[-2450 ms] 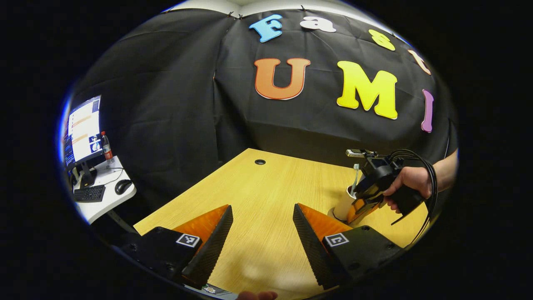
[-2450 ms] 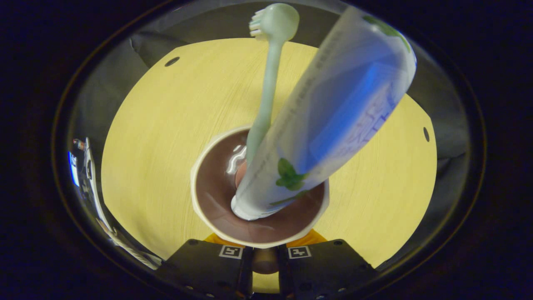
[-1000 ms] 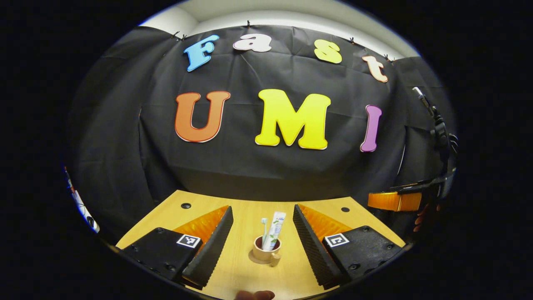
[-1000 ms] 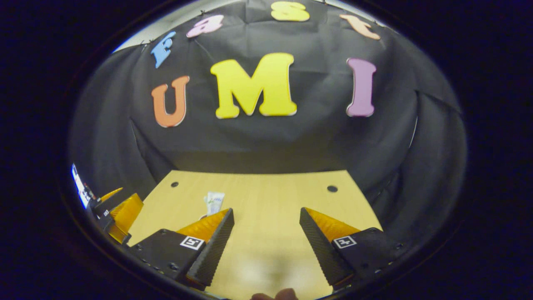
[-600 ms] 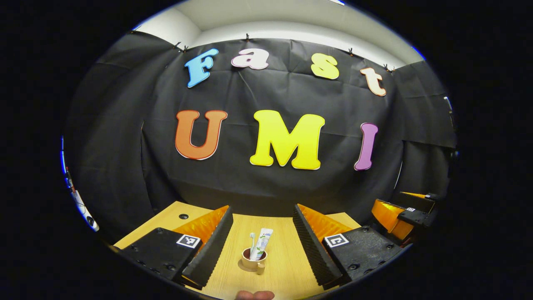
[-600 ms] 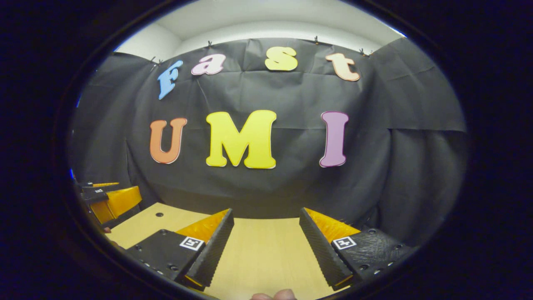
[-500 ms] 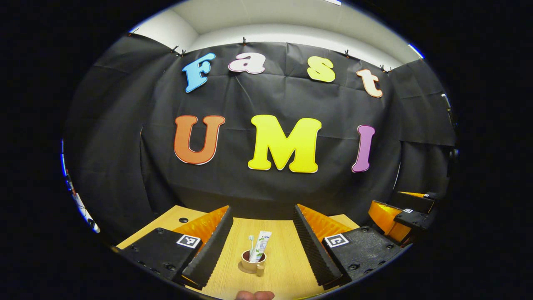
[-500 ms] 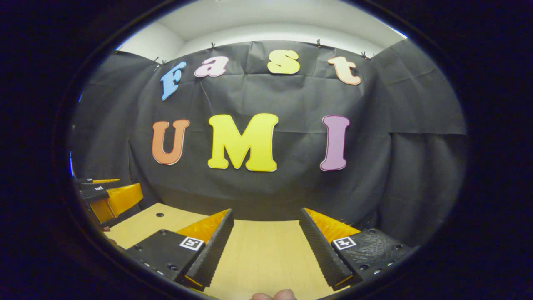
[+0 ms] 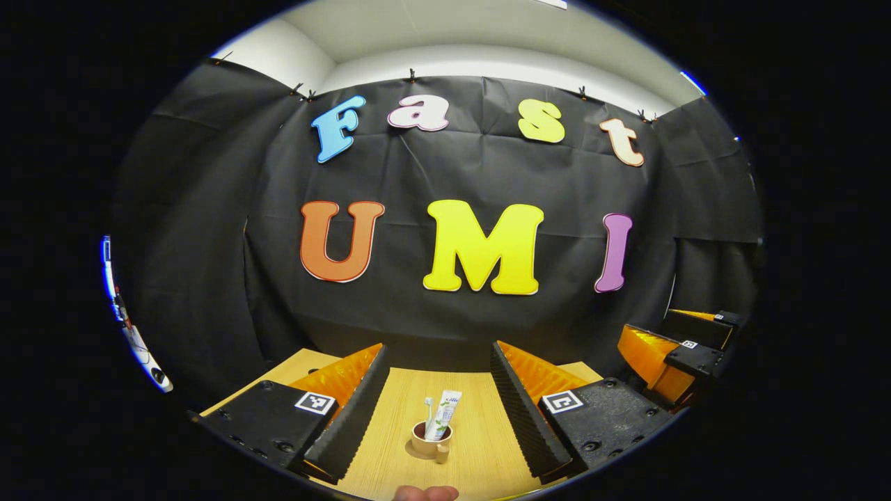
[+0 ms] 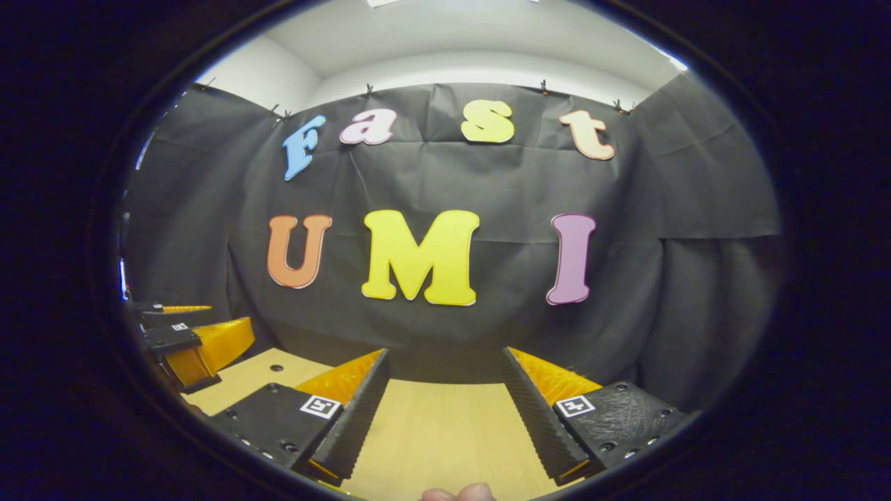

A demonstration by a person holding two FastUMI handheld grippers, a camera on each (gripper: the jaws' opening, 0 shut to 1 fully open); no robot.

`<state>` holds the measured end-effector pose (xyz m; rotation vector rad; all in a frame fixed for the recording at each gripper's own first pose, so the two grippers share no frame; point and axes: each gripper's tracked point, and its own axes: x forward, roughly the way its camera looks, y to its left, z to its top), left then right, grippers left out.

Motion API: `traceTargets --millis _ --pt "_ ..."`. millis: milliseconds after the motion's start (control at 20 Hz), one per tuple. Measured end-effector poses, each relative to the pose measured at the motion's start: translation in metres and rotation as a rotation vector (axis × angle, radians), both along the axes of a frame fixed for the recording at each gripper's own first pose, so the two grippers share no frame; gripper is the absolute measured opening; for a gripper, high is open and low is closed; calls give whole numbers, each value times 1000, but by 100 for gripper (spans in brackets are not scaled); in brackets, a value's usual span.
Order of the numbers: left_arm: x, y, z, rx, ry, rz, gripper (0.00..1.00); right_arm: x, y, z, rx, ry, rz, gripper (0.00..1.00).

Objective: Put the toothbrush and toothpaste on the desktop into the cup, then pick up the cup and place it on the coaster on the desktop.

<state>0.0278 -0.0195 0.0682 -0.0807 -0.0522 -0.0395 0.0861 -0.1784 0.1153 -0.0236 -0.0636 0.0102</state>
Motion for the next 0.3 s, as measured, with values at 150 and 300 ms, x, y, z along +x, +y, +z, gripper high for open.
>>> traceTargets --millis 150,300 --pt "1 3 0 1 -1 2 92 1 3 -1 -4 4 6 94" --pt "2 8 0 8 -1 11 92 3 5 2 -2 -2 -1 96"
